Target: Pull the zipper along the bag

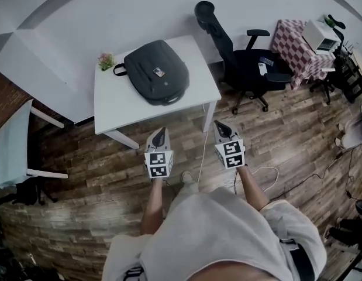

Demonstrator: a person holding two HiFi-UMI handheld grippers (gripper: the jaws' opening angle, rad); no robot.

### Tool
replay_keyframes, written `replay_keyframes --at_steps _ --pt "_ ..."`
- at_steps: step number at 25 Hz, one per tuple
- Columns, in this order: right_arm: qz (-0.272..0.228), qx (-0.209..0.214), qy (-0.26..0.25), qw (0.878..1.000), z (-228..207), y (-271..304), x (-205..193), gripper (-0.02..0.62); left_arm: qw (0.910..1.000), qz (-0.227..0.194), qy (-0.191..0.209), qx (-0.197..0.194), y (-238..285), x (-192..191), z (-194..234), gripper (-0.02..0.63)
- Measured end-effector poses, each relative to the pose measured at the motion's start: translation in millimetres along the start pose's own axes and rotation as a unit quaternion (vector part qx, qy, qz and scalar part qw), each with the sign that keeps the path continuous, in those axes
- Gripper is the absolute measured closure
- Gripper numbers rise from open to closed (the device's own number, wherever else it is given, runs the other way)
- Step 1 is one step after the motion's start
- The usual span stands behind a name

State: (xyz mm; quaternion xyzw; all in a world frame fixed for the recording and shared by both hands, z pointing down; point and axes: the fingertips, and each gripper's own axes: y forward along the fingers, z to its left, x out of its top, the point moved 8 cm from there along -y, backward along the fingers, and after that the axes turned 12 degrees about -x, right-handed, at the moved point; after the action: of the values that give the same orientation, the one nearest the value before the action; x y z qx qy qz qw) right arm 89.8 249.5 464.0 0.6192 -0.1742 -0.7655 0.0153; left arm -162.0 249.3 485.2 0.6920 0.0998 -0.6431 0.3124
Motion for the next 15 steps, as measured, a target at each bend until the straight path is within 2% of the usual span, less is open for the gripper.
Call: replay_keyframes --at_steps 8,15 --pt "0.008 -0.02 -0.006 1.0 8 95 34 0.581 0.9994 0.005 0.007 -0.033 71 22 83 0.58" --pt "0.021 -0.043 -0.008 0.999 7 132 35 0.581 0.9978 0.011 0.016 -0.064 113 28 114 0.58"
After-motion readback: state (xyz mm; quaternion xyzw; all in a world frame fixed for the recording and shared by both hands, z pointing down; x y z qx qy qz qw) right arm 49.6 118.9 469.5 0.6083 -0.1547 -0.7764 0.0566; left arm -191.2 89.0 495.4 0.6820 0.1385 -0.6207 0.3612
